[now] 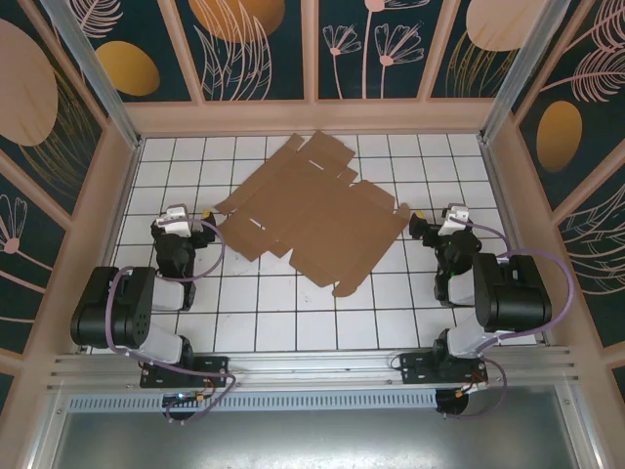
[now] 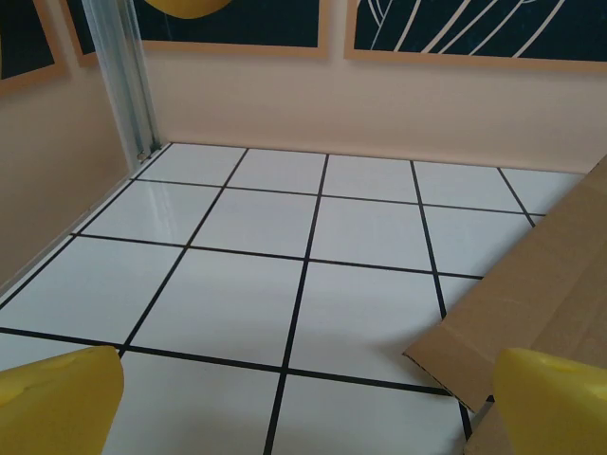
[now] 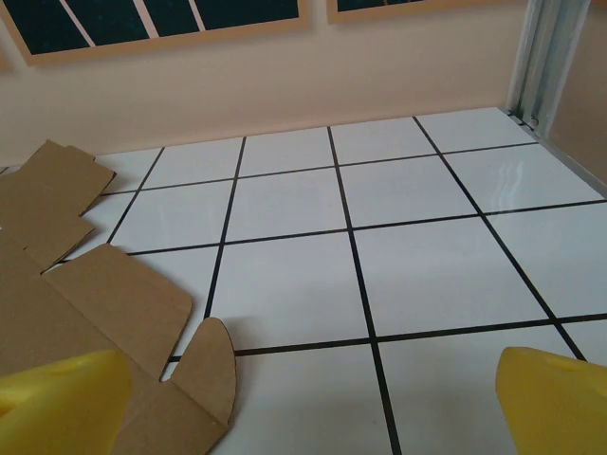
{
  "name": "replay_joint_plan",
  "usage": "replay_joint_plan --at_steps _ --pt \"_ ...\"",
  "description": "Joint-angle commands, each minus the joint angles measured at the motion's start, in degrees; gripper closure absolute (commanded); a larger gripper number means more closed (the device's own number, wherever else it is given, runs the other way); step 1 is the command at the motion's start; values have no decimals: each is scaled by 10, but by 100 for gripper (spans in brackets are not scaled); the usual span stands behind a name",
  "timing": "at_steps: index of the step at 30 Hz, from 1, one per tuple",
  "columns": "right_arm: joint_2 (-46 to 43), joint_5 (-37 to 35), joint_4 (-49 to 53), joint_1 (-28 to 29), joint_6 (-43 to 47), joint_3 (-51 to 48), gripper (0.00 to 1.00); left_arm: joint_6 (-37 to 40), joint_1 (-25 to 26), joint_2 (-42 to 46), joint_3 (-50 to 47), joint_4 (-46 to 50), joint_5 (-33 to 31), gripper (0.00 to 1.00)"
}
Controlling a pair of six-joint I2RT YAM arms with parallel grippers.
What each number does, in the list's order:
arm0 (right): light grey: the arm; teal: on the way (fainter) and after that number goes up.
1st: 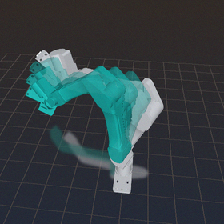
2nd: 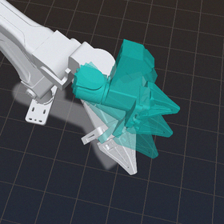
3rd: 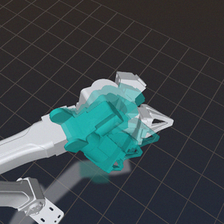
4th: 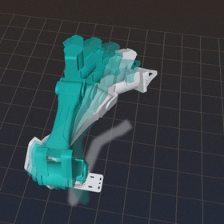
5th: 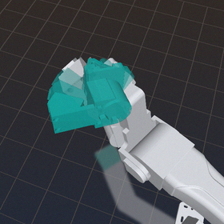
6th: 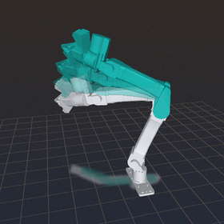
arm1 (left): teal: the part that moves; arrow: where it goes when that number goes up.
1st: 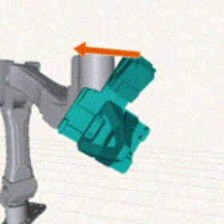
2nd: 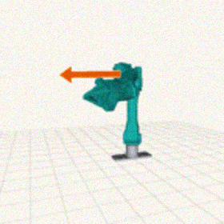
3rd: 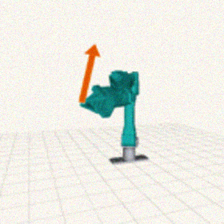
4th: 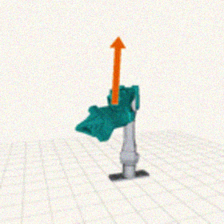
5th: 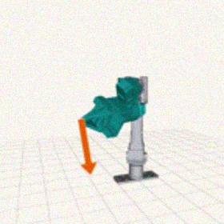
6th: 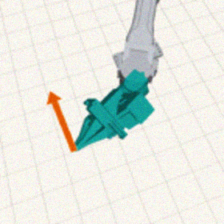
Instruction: Fold the paper box
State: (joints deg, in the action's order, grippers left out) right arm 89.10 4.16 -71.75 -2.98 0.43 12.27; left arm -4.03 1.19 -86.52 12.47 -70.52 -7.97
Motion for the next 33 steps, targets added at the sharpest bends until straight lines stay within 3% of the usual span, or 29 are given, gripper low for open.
replay_joint_plan --at_steps 1,29,33 --pt "5 -4 -27 4 -9 11 1 8 4 -5 8 -30 -4 1" --pt "5 1 -31 1 -11 8 1 0 -7 -6 13 -19 11 1" --pt "-4 -20 -24 12 -5 10 1 -10 -6 28 30 33 -27 1"
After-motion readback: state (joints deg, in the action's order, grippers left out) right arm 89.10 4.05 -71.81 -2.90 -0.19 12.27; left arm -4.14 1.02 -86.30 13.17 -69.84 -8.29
